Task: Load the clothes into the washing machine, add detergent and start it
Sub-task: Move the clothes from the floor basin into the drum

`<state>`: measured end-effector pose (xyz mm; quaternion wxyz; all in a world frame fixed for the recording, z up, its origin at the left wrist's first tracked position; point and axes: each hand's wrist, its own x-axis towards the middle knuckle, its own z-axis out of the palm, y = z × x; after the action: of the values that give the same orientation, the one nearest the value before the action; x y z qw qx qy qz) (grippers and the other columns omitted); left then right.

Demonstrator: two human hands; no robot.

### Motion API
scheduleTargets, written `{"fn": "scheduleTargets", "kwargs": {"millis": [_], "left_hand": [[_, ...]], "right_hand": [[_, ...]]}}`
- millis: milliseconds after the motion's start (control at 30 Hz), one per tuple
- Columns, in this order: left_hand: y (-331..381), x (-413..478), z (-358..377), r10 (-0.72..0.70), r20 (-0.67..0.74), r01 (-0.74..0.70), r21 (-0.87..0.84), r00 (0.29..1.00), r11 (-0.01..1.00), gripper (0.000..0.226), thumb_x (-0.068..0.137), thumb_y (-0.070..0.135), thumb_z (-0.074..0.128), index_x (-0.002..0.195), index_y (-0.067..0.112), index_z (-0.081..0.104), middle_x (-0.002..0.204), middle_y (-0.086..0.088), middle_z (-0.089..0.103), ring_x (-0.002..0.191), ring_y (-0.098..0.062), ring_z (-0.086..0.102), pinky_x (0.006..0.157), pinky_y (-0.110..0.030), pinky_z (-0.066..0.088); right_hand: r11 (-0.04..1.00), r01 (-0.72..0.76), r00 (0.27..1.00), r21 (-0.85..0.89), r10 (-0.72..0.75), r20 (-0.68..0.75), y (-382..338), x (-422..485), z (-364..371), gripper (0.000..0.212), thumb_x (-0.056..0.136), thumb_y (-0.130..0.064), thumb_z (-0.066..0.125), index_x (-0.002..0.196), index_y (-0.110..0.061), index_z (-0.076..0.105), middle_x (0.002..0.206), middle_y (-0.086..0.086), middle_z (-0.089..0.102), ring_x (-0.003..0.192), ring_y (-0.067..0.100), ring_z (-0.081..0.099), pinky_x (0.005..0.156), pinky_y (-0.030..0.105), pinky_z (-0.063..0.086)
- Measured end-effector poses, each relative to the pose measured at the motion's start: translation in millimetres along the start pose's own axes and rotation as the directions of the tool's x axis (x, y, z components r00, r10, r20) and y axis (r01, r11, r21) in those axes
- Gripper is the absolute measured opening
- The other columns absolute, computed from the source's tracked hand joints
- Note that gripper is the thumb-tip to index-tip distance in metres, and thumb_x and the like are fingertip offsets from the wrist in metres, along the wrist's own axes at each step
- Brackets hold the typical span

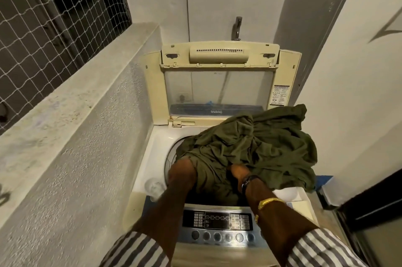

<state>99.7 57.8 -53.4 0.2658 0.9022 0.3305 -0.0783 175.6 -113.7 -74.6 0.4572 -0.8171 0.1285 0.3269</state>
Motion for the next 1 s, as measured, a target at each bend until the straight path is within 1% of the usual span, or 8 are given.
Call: {"fn": "scheduleTargets", "kwargs": {"millis": [100, 200, 367, 467, 600, 733, 867, 1000], "left_hand": [[17, -3, -14, -0.004, -0.188, -0.015, -0.102, 0.982, 0.995, 0.037, 0.102, 0.026, 0.039, 0.125, 0.006, 0.060, 0.122, -0.015, 0.064, 0.112, -0.033, 0.060, 0.085, -0.034, 0.047], [37, -1, -21, 0.221, -0.225, -0.228, -0.005, 0.949, 0.974, 0.032, 0.094, 0.025, 0.051, 0.122, 0.012, 0.059, 0.120, -0.010, 0.064, 0.108, -0.029, 0.062, 0.089, -0.037, 0.051], [93, -20, -24, 0.419, -0.229, -0.444, -0.068, 0.879, 0.894, 0.028, 0.091, 0.021, 0.051, 0.116, 0.019, 0.062, 0.117, -0.005, 0.064, 0.107, -0.024, 0.060, 0.093, -0.037, 0.051], [110, -21, -12, 0.455, -0.170, -0.478, -0.135, 0.874, 0.868, 0.040, 0.087, 0.025, 0.056, 0.127, 0.021, 0.054, 0.127, -0.006, 0.060, 0.117, -0.026, 0.056, 0.102, -0.043, 0.047], [125, -22, 0, 0.520, -0.010, -0.513, -0.185, 0.854, 0.838, 0.055, 0.088, 0.030, 0.059, 0.141, 0.019, 0.045, 0.140, -0.009, 0.053, 0.128, -0.028, 0.050, 0.109, -0.041, 0.041], [131, -22, 12, 0.531, 0.073, -0.510, -0.198, 0.844, 0.837, 0.056, 0.089, 0.031, 0.061, 0.141, 0.019, 0.046, 0.141, -0.009, 0.053, 0.131, -0.028, 0.048, 0.111, -0.037, 0.039], [128, -20, 19, 0.508, 0.126, -0.474, -0.226, 0.852, 0.851, 0.056, 0.086, 0.031, 0.064, 0.138, 0.019, 0.049, 0.137, -0.008, 0.057, 0.127, -0.027, 0.052, 0.109, -0.036, 0.042], [118, -14, 20, 0.483, 0.137, -0.440, -0.259, 0.865, 0.860, 0.057, 0.085, 0.029, 0.064, 0.138, 0.019, 0.048, 0.136, -0.009, 0.058, 0.127, -0.026, 0.054, 0.109, -0.040, 0.043]], "right_hand": [[0.999, 0.016, 0.994, -0.037, -0.020, -0.111, -4, -12, -5, 0.048, 0.096, -0.028, 0.055, 0.135, 0.000, 0.055, 0.139, 0.021, 0.056, 0.127, 0.036, 0.055, 0.106, 0.038, 0.046], [0.993, 0.050, 0.926, -0.105, -0.085, -0.367, -10, -33, -13, 0.054, 0.088, -0.041, 0.062, 0.126, -0.004, 0.059, 0.129, 0.021, 0.062, 0.116, 0.039, 0.060, 0.098, 0.039, 0.050], [0.924, 0.361, 0.666, -0.124, -0.349, -0.660, -37, -67, -31, 0.024, 0.089, -0.026, 0.058, 0.110, -0.022, 0.069, 0.105, 0.011, 0.071, 0.097, 0.034, 0.065, 0.079, 0.033, 0.049], [0.892, 0.400, 0.545, -0.210, -0.416, -0.728, -47, -67, -58, 0.029, 0.088, -0.021, 0.057, 0.115, -0.023, 0.067, 0.114, 0.011, 0.064, 0.108, 0.032, 0.058, 0.087, 0.039, 0.048], [0.954, 0.051, 0.668, -0.297, -0.254, -0.700, -35, -56, -89, 0.064, 0.082, -0.035, 0.070, 0.142, -0.034, 0.044, 0.151, 0.018, 0.035, 0.138, 0.040, 0.033, 0.111, 0.059, 0.031], [0.975, -0.083, 0.826, -0.205, -0.047, -0.562, -8, -38, -90, 0.099, 0.079, -0.055, 0.072, 0.154, -0.041, 0.010, 0.164, 0.020, 0.001, 0.150, 0.044, 0.002, 0.114, 0.068, 0.013], [0.930, -0.072, 0.779, -0.360, -0.174, -0.603, 8, -29, -81, 0.061, 0.086, -0.045, 0.063, 0.142, -0.031, 0.044, 0.150, 0.017, 0.042, 0.137, 0.041, 0.035, 0.112, 0.055, 0.031], [0.986, 0.118, 0.796, -0.116, -0.164, -0.583, 7, -26, -80, 0.029, 0.091, -0.024, 0.059, 0.118, -0.018, 0.067, 0.122, 0.019, 0.065, 0.112, 0.040, 0.060, 0.098, 0.040, 0.048]]}}
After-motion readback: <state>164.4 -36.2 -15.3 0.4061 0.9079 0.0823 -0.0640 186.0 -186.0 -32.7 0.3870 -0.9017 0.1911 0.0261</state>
